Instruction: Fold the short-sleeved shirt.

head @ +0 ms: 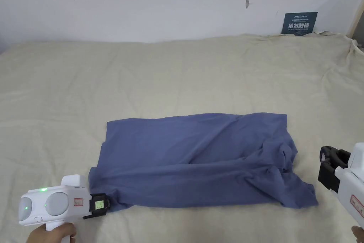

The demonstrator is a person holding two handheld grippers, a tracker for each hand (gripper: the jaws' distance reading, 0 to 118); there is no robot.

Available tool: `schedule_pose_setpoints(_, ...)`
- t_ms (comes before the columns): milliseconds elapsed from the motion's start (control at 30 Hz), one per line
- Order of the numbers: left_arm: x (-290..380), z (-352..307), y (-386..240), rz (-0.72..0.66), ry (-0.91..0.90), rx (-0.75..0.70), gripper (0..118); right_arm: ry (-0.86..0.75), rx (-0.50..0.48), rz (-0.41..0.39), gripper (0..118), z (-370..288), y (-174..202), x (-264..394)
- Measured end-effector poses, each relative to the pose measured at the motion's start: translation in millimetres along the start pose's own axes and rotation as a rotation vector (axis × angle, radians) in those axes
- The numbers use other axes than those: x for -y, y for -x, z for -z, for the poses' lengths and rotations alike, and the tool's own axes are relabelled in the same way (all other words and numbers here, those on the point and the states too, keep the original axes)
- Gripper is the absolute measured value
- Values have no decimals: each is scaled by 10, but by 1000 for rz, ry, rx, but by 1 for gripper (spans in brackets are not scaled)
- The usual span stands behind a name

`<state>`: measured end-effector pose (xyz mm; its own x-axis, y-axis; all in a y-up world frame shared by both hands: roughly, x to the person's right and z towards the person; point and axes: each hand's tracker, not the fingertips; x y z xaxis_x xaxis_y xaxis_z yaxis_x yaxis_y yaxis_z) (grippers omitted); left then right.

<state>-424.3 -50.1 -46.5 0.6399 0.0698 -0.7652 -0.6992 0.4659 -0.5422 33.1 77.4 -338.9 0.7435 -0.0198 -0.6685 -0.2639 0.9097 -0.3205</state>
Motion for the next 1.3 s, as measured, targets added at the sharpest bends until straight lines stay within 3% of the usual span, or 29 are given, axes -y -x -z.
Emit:
schedule_pose_setpoints(33,33,-52,-67,6,14,-7,72,5,1,1,1,11,-1,9)
schedule_pose_setpoints(67,39,-48,-82,8,21,-15,58,9,1,3,1,19,-4,16)
schedule_pose_setpoints(100,45,-44,-94,9,23,-11,32,15,1,3,1,22,-8,26)
schedule_pose_setpoints(133,57,-45,-109,8,21,-14,20,21,0,4,1,34,-15,35)
schedule_pose_setpoints(300,43,2,-153,39,29,-4,5,56,0,14,1,121,-66,91)
schedule_pose_setpoints(467,-18,-175,-124,42,-25,18,3,196,19,35,4,440,-175,212)
schedule_pose_setpoints(533,-41,-271,-123,52,-53,29,3,285,12,48,20,654,-245,301)
schedule_pose_setpoints(567,-54,-334,-125,54,-58,34,3,318,21,59,38,738,-264,349)
schedule_pose_setpoints(600,-62,-371,-121,53,-68,39,3,343,19,77,69,828,-284,406)
schedule_pose_setpoints(633,-70,-399,-116,52,-77,43,3,382,11,89,88,947,-329,474)
schedule_pose_setpoints(767,-95,-410,-83,49,-91,57,3,485,1,133,99,1211,-310,657)
schedule_pose_setpoints(967,-101,-440,-79,50,-93,58,3,568,30,106,97,1398,-225,817)
schedule_pose_setpoints(1000,-96,-436,-76,50,-91,58,3,576,31,96,90,1408,-211,832)
schedule_pose_setpoints(1033,-89,-432,-73,50,-91,57,3,574,21,92,75,1341,-151,819)
schedule_pose_setpoints(1067,-84,-427,-71,49,-90,57,3,570,13,92,50,1327,-143,829)
schedule_pose_setpoints(1100,-82,-413,-89,48,-89,56,3,571,3,101,12,1320,-136,836)
schedule_pose_setpoints(1133,-76,-404,-88,46,-88,56,3,567,-9,115,2,1297,-131,837)
schedule_pose_setpoints(1300,-18,-370,-53,40,-92,46,3,500,-20,143,2,1063,-207,731)
